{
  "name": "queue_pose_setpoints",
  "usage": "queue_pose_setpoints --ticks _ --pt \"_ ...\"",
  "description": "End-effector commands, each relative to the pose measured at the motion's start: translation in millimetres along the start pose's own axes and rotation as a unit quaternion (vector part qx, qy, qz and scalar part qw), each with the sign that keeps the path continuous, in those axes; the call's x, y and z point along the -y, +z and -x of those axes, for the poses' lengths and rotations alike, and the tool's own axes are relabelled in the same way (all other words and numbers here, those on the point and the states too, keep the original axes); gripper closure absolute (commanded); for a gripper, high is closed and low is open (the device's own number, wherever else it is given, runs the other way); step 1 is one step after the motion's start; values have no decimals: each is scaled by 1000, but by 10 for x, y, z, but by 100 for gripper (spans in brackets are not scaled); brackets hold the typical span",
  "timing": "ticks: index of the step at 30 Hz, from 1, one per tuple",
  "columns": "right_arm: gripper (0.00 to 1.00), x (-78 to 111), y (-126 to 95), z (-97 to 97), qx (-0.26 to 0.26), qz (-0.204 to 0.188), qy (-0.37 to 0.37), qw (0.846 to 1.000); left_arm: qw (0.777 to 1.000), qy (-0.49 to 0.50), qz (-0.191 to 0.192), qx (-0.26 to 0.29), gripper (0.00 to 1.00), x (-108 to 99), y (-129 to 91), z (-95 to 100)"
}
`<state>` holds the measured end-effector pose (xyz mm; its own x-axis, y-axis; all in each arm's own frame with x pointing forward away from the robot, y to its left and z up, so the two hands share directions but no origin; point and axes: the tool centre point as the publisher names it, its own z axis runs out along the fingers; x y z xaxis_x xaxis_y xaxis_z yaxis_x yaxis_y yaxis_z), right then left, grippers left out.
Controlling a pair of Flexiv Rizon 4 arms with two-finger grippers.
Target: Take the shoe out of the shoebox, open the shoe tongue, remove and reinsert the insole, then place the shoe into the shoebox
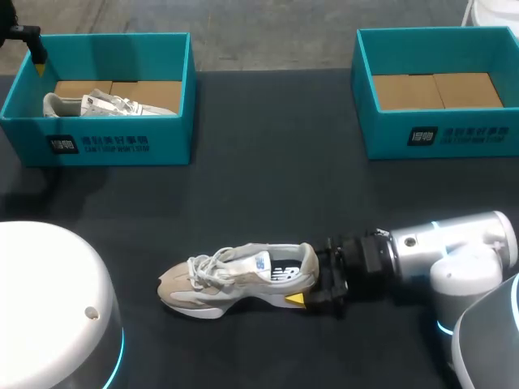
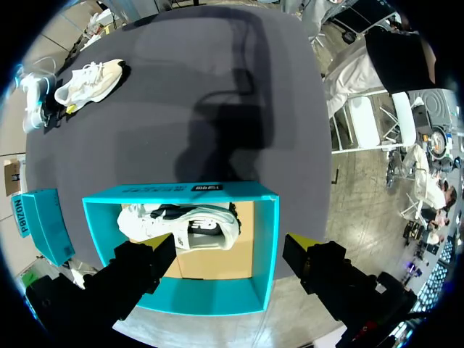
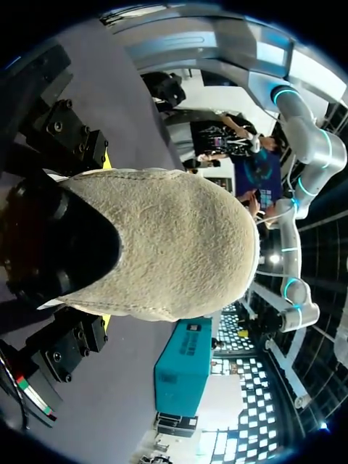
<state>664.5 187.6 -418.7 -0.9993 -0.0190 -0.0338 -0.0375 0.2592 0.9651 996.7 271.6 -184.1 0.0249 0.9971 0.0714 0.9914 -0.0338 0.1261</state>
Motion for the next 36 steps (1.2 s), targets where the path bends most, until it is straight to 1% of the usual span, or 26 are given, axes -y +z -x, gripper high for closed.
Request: queue_pose_setpoints --ticks 1,18,19,20,21,23,24,26,27,28,29,31,32,33,34,35,36 --pt "100 -25 23 -4 2 -6 0 1000 1000 0 0 -1 0 7 -5 1" --pt "100 -20 24 -12 2 -12 7 1000 1000 0 0 -1 0 7 -5 1" --pt "100 -20 24 -12 2 -12 7 1000 1000 5 5 -3 0 44 -82 58" --pt "100 -20 24 -12 2 -12 7 1000 1000 7 20 -6 0 102 -146 123" --pt "100 -20 24 -12 2 -12 7 1000 1000 0 24 -10 0 163 -195 195" --pt "100 -20 24 -12 2 -12 7 1000 1000 -12 8 -11 0 283 -267 332" --pt "100 -20 24 -12 2 -12 7 1000 999 -27 10 -22 0 345 -286 403" --pt "100 -20 24 -12 2 -12 7 1000 999 -43 -26 -16 0 464 -337 517" --pt "100 -20 24 -12 2 -12 7 1000 997 -63 -25 -21 0 530 -360 571" --pt "100 -20 24 -12 2 -12 7 1000 994 -98 -37 -35 0 570 -365 627" --pt "100 -20 24 -12 2 -12 7 1000 994 -95 -59 -20 0 627 -385 668" --pt "100 -20 24 -12 2 -12 7 1000 986 -153 -54 -39 0 733 -400 752" --pt "100 -20 24 -12 2 -12 7 1000 987 -139 -70 -26 0 798 -406 788" --pt "100 -20 24 -12 2 -12 7 1000 984 -167 -56 -31 0 854 -419 815" --pt "100 -20 24 -12 2 -12 7 1000 979 -190 -54 -43 0 885 -412 853" --pt "100 -20 24 -12 2 -12 7 1000 975 -202 -77 -48 0 908 -410 881" --pt "100 -20 24 -12 2 -12 7 1000 967 -233 -79 -61 0 931 -403 915"
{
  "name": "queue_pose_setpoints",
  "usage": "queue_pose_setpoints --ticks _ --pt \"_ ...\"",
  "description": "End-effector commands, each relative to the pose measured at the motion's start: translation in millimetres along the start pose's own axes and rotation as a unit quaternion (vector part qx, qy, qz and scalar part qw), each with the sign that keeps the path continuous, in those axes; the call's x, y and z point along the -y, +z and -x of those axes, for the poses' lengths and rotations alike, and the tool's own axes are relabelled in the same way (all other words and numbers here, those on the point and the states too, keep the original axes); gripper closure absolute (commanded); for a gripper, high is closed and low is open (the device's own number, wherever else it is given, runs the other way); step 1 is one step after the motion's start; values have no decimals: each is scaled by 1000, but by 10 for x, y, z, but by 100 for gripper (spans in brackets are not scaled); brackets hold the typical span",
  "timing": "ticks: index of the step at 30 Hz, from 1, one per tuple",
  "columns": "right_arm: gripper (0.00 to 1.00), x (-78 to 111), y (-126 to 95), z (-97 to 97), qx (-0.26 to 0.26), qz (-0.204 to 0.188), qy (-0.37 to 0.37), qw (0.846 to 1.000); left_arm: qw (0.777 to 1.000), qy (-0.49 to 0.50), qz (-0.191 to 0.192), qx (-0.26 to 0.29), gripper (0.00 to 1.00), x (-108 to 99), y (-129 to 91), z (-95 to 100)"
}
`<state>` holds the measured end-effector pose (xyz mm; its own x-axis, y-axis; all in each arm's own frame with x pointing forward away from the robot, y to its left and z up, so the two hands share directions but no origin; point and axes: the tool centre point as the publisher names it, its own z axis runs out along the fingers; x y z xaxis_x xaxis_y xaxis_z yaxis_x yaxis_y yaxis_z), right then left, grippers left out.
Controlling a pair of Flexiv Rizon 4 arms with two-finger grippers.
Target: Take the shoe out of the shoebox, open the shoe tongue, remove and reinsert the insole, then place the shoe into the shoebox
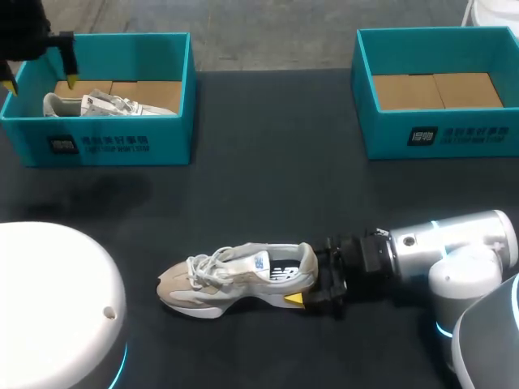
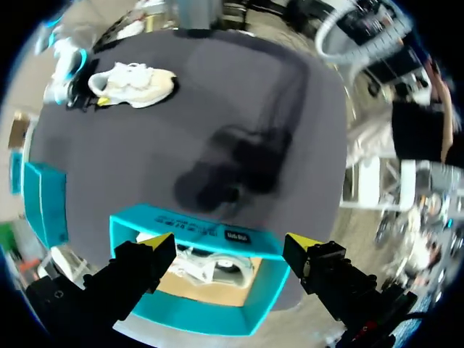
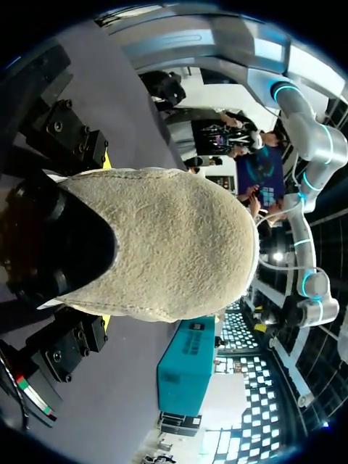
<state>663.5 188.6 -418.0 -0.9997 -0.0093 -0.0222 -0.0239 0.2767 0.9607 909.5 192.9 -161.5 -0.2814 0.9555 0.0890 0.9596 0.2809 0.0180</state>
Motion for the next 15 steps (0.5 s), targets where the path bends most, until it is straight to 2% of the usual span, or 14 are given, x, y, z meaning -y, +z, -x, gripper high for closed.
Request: queue_pose_setpoints --ticks 1,5,8,10,15 --pt "100 -11 17 -2 -1 -3 0 1000 994 -102 -6 -48 0 198 13 110" --pt "100 -11 17 -2 -1 -3 0 1000 987 -148 -23 -64 0 429 49 194" --pt "100 -11 17 -2 -1 -3 0 1000 982 -173 -41 -62 0 539 12 237" --pt "100 -11 17 -2 -1 -3 0 1000 982 -175 -39 -56 0 632 -43 263" --pt "100 -11 17 -2 -1 -3 0 1000 982 -175 -39 -56 0 632 -43 263"
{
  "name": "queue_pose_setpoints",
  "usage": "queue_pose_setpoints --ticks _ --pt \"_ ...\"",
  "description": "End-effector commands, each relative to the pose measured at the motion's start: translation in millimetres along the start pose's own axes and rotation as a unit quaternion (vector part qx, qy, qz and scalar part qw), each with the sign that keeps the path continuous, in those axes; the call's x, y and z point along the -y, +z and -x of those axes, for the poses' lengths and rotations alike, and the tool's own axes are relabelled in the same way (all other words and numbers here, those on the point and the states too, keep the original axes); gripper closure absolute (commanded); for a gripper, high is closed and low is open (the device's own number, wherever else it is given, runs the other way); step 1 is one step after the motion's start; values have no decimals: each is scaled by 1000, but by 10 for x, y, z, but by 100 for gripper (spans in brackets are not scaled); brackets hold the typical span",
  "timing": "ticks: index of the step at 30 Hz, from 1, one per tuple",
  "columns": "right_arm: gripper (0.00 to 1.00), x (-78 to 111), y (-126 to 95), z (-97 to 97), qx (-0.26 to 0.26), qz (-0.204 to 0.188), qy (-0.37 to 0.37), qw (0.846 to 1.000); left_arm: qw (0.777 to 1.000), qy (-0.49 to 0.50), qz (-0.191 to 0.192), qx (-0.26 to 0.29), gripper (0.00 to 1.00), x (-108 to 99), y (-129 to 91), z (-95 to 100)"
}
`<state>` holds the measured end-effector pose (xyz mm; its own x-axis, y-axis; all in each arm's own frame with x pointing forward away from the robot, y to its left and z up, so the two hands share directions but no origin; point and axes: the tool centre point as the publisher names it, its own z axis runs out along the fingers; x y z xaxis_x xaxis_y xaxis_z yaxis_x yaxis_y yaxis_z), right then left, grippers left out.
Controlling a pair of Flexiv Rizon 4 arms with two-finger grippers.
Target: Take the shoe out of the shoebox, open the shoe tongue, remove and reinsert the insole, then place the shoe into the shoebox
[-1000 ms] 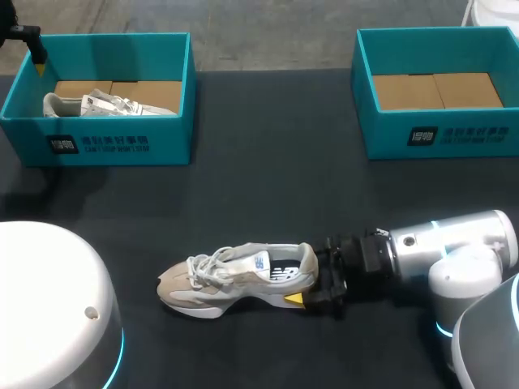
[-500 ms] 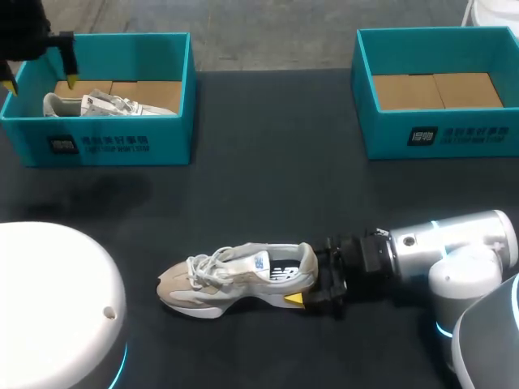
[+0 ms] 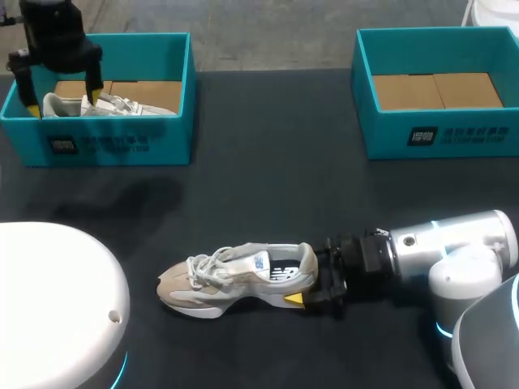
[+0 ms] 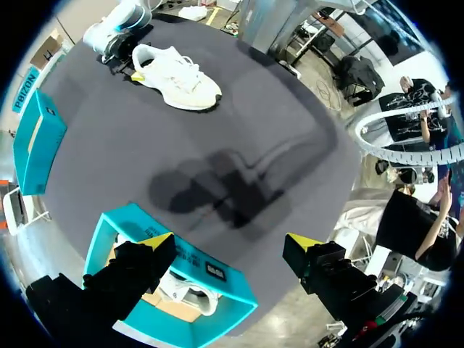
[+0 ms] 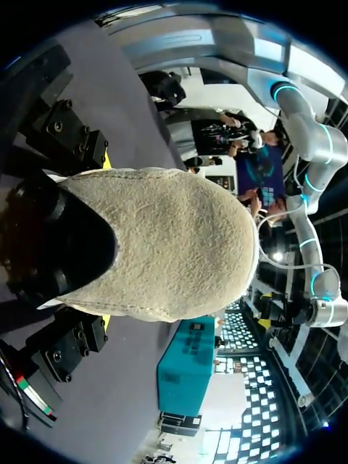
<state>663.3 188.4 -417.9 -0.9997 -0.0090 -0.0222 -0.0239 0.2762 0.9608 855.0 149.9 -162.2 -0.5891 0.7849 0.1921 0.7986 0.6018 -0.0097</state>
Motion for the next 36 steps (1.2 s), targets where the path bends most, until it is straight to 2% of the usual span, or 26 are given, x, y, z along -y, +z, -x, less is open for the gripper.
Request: queue_pose_setpoints --ticks 1,12,16,18,20,24,26,27,29,30,31,32,36 --pt "100 -11 19 -1 -1 -3 0 1000 1000 0 0 -4 0 -9 -16 7" --pt "100 -11 19 -1 -1 -3 0 1000 1000 0 0 -4 0 -9 -16 7" --pt "100 -11 19 -1 -1 -3 0 1000 999 -20 -50 2 0 314 -17 -139" --pt "100 -11 19 -1 -1 -3 0 1000 995 -66 -70 -10 0 516 -21 -176" --pt "100 -11 19 -1 -1 -3 0 1000 987 -141 -71 -22 0 756 -8 -214" --pt "100 -11 19 -1 -1 -3 0 1000 939 -329 -71 -69 0 1164 41 -202" --pt "100 -11 19 -1 -1 -3 0 1000 903 -417 -66 -79 0 1298 85 -164" --pt "100 -11 19 -1 -1 -3 0 1000 887 -447 -76 -85 0 1345 108 -153" --pt "100 -11 19 -1 -1 -3 0 1000 871 -472 -94 -96 0 1454 148 -145" --pt "100 -11 19 -1 -1 -3 0 1000 851 -505 -113 -94 0 1491 174 -132" --pt "100 -11 19 -1 -1 -3 0 1000 837 -516 -136 -123 0 1524 209 -107" --pt "100 -11 19 -1 -1 -3 0 1000 839 -517 -128 -112 0 1586 258 -98" --pt "100 -11 19 -1 -1 -3 0 1000 839 -517 -128 -112 0 1586 258 -98"
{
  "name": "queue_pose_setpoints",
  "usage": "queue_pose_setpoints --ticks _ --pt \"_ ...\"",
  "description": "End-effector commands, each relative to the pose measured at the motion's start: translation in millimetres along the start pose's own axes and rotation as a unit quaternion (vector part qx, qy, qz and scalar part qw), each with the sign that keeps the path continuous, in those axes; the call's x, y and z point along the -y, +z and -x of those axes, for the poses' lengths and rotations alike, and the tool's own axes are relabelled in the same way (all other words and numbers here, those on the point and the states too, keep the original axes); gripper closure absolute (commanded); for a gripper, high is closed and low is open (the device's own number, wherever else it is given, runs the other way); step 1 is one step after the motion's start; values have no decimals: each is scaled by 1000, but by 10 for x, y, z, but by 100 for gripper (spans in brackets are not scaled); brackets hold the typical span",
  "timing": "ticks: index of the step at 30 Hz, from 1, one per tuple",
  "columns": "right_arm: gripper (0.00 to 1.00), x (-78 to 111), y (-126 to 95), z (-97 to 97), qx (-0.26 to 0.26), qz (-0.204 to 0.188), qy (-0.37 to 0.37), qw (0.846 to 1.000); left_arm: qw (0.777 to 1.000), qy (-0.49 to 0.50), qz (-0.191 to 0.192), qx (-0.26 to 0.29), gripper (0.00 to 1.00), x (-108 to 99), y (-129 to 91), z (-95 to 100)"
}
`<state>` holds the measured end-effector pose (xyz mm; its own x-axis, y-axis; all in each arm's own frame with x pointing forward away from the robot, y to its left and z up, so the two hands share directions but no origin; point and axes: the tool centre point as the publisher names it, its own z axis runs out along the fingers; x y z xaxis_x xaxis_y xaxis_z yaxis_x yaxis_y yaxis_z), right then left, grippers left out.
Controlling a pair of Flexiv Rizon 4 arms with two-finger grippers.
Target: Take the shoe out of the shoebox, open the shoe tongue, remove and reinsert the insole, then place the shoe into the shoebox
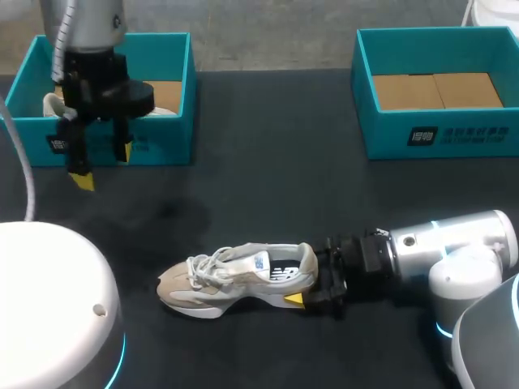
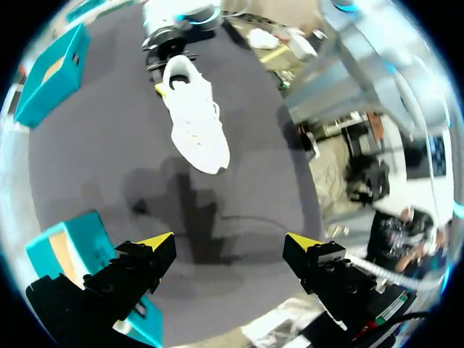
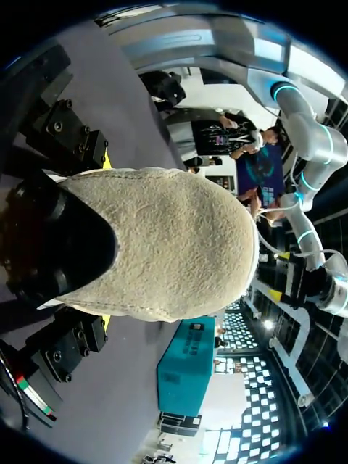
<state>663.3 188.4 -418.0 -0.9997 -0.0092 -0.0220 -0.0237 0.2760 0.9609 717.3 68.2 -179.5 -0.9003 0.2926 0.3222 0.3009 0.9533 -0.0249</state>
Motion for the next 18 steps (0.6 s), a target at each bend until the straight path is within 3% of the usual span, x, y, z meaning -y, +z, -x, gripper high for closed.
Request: queue_pose_setpoints --ticks 1,10,13,15,17,18 --pt "100 -11 18 -1 -1 -3 0 1000 966 -248 -48 -51 0 14 35 39" --pt "100 -11 18 -1 -1 -3 0 1000 966 -248 -48 -51 0 14 35 39" --pt "100 -11 18 -1 -1 -3 0 1000 946 -316 -69 -17 0 162 139 -232" --pt "100 -11 18 -1 -1 -3 0 1000 923 -375 -84 -10 0 308 260 -433" --pt "100 -11 18 -1 -1 -3 0 1000 890 -443 -95 44 0 472 433 -585" --pt "100 -11 18 -1 -1 -3 0 1000 883 -459 -97 34 0 529 495 -645"
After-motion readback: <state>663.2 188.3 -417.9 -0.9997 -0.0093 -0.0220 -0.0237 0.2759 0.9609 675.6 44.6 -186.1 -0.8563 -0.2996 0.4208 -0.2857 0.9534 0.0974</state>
